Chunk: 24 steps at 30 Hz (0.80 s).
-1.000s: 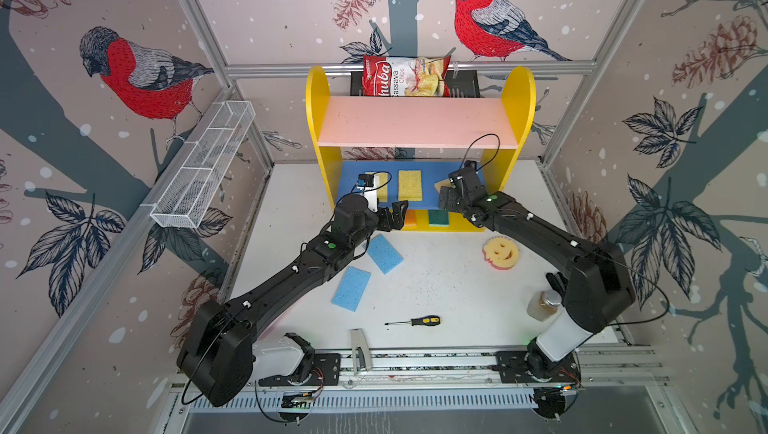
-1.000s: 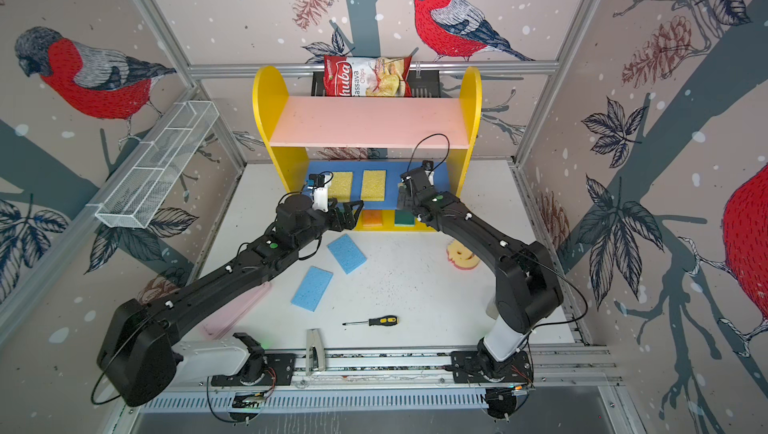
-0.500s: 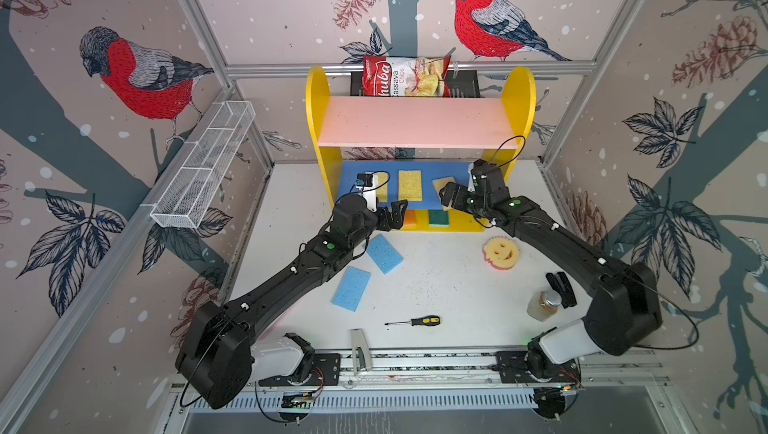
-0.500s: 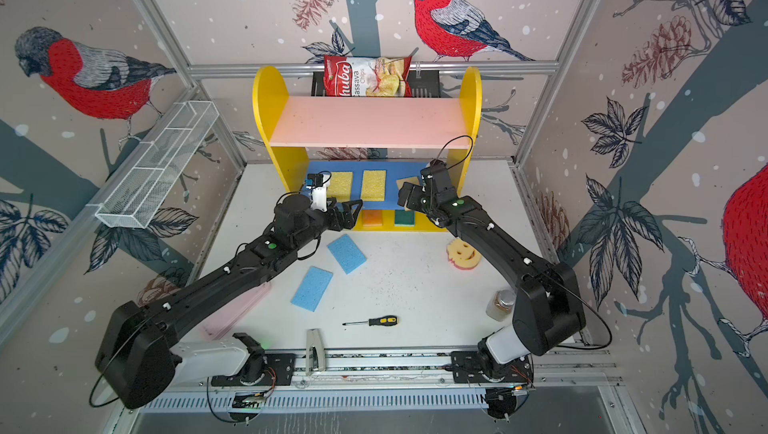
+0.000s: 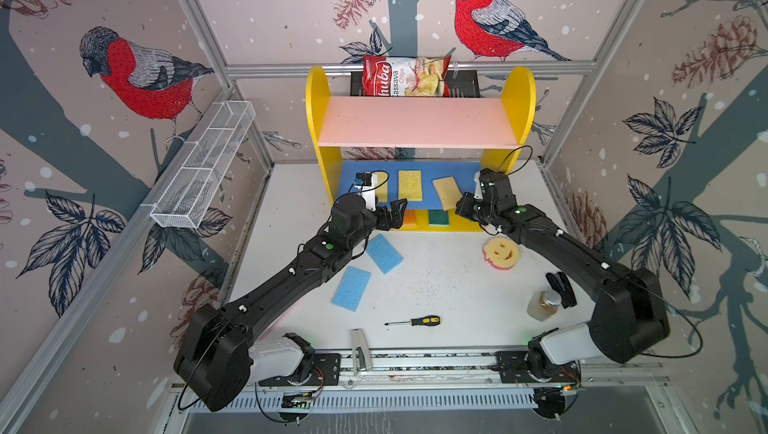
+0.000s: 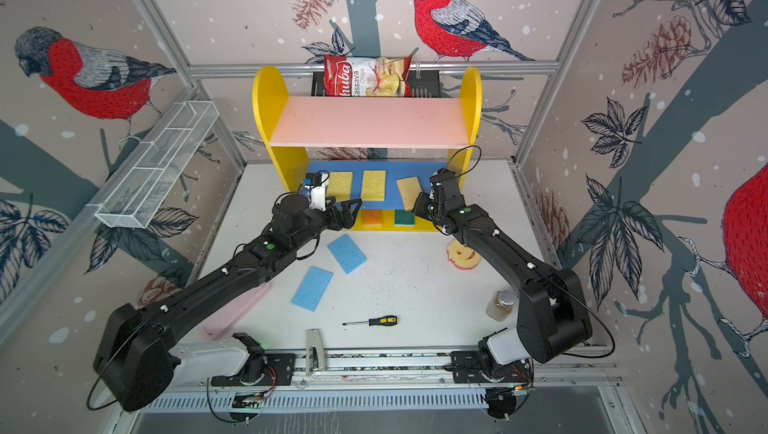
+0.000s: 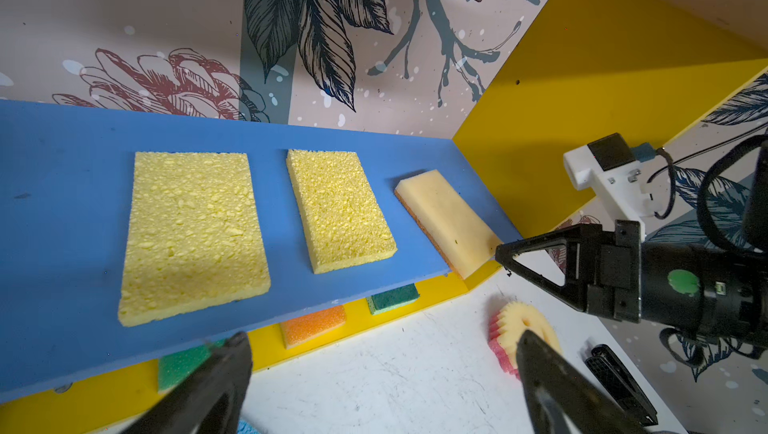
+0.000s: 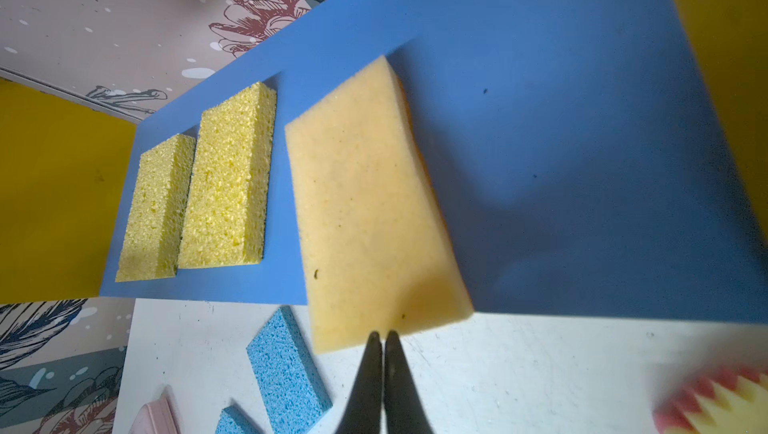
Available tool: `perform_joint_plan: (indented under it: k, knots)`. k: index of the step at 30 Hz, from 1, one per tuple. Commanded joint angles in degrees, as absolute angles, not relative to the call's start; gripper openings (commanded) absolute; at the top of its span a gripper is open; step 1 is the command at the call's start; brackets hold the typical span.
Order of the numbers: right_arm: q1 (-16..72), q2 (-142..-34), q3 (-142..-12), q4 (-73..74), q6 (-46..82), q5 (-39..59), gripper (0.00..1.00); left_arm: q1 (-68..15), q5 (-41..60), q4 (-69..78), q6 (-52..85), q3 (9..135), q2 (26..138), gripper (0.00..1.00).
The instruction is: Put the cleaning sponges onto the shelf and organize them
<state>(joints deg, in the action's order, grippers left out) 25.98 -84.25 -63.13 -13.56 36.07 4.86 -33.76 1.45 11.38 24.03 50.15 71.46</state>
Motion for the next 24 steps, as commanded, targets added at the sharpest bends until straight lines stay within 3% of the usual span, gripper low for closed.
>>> perform_joint_plan:
  k: [1,24]
  knots:
    - [26.0,-85.4,-64.1,-11.5,35.7,6.1,0.00,-33.7,2.0,12.5,24.1,50.4,71.4,0.98]
    - [26.1,-92.3,-69.1,-9.6,35.4,10.1,0.00,-33.6,2.6,12.6,24.2,51.3,73.5,0.98]
